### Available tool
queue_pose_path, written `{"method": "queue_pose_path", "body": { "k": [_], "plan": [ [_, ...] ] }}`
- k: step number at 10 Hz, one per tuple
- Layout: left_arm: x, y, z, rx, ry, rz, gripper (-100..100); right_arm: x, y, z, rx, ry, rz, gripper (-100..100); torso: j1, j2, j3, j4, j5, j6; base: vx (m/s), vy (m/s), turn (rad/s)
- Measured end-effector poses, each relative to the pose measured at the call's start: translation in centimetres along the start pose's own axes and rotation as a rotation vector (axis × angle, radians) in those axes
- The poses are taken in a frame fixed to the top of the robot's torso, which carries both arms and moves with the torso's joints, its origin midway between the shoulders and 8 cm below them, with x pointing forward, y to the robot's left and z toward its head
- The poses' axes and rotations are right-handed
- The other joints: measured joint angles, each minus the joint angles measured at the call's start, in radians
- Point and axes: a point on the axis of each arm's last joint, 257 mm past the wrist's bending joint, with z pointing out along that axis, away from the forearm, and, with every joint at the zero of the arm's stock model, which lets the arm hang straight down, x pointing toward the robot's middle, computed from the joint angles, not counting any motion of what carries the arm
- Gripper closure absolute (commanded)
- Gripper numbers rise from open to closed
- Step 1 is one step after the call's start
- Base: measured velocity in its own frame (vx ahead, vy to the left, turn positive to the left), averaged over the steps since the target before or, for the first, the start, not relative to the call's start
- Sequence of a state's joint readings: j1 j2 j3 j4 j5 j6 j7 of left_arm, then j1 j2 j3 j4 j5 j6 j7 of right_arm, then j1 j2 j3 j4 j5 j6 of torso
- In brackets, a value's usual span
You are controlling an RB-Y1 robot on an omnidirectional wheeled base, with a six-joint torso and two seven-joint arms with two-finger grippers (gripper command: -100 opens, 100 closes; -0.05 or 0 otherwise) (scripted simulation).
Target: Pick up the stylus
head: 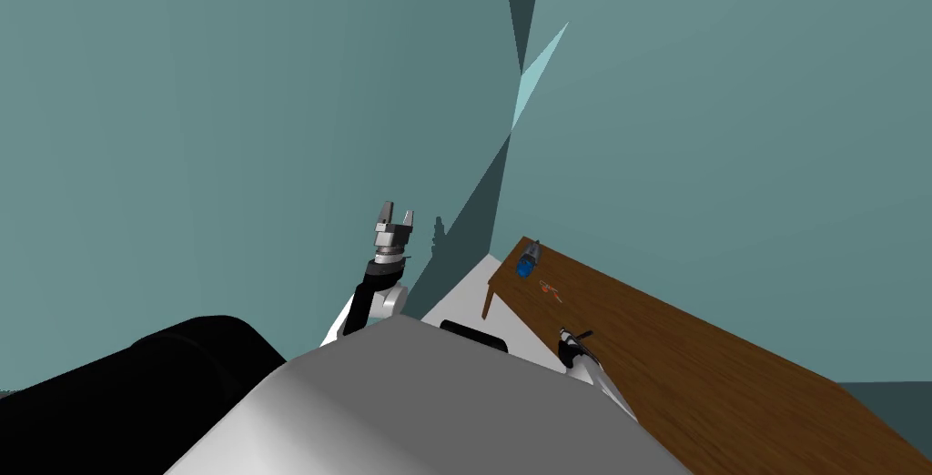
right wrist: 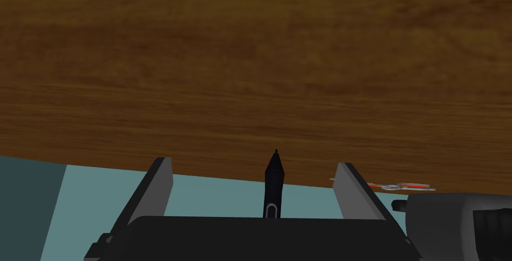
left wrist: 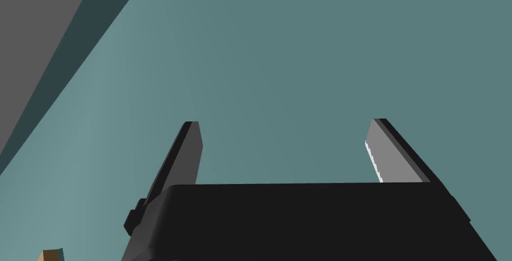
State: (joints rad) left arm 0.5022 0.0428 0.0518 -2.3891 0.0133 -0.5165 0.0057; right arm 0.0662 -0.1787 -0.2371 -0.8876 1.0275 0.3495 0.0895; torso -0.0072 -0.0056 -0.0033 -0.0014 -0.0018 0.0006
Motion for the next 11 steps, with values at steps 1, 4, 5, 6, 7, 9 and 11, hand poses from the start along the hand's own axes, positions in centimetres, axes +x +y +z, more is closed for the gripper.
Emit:
{"method": "queue_pose_path", "body": {
  "k": [1, 4, 5, 6, 7, 9, 11],
  "plan": [
    [0.0, 0.0, 0.0, 0.0, 0.0, 0.0, 0, 0.0, -0.1, 0.0, 0.002, 0.0, 0.021, -100, 0.001, -0.001, -0.001, 0.0, 0.0, 0.0, 0.012, 0.008, -0.002],
    [0.0, 0.0, 0.0, 0.0, 0.0, 0.0, 0, -0.3, -1.4, -0.1, 0.051, -0.019, 0.021, -100, -0.004, 0.007, 0.004, 0.002, -0.001, -0.001, -0.108, -0.048, 0.333],
    [0.0, 0.0, 0.0, 0.0, 0.0, 0.0, 0, -0.5, -2.3, -0.1, 0.08, -0.028, 0.029, -100, -0.004, 0.005, 0.003, 0.001, -0.001, 0.0, -0.015, -0.023, 0.046],
    [0.0, 0.0, 0.0, 0.0, 0.0, 0.0, 0, -0.5, -2.9, -0.2, 0.097, -0.034, 0.051, -100, -0.002, 0.002, 0.001, 0.0, -0.001, 0.0, 0.011, -0.002, -0.032],
    [0.0, 0.0, 0.0, 0.0, 0.0, 0.0, 0, -0.4, -3.1, -0.3, 0.103, -0.037, 0.08, -100, -0.001, 0.0, 0.0, 0.0, 0.0, 0.0, 0.014, 0.008, -0.011],
    [0.0, 0.0, 0.0, 0.0, 0.0, 0.0, 0, -0.7, -3.8, -0.6, 0.123, -0.053, 0.092, -100, -0.003, 0.004, 0.002, 0.001, 0.0, -0.001, -0.114, -0.049, 0.442],
    [0.0, 0.0, 0.0, 0.0, 0.0, 0.0, 0, -1.3, -5.0, -0.7, 0.172, -0.085, 0.091, -100, -0.003, 0.005, 0.003, 0.001, -0.001, 0.0, -0.054, -0.015, 0.069]
  ]
}}
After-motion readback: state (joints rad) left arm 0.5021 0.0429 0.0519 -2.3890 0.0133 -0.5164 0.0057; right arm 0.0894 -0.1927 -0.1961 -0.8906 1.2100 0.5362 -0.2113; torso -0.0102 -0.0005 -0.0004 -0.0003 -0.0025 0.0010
